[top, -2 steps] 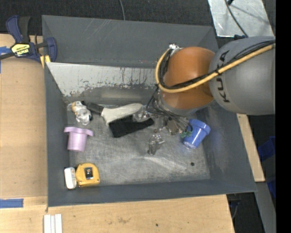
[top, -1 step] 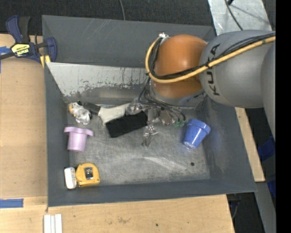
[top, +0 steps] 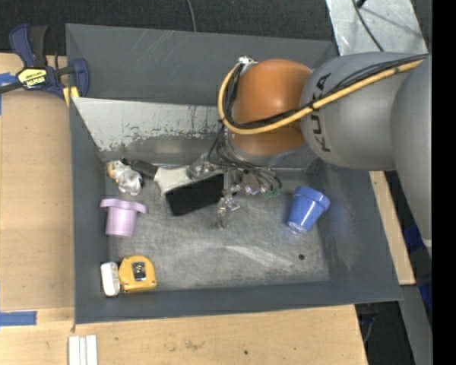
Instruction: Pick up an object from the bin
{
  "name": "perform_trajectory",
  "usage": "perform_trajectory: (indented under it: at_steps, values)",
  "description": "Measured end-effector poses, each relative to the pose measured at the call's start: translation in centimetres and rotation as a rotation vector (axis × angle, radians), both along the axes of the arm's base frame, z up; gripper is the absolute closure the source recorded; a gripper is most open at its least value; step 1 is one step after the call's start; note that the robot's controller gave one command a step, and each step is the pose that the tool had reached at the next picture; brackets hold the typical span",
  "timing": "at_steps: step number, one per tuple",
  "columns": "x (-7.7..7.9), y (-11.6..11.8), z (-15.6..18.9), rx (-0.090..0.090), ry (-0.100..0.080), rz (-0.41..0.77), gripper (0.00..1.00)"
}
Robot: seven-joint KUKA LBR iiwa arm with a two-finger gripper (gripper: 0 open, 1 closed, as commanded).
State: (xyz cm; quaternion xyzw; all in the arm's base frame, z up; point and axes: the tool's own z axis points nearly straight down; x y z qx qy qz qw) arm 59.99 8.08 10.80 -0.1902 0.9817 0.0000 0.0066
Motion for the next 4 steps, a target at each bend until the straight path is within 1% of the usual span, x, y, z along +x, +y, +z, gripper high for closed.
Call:
perform_trajectory:
  at_steps: [1, 2, 3, 4]
  values:
    - [2.64, 1.86, -3.45, 0.002, 0.003, -0.236, 1.00]
    - [2.62, 1.87, -3.46, 0.003, 0.004, -0.237, 0.00]
    - [2.62, 1.87, -3.47, 0.002, 0.004, -0.237, 0.00]
    - [2.01, 1.42, -3.42, 0.001, 0.000, -0.070, 0.00]
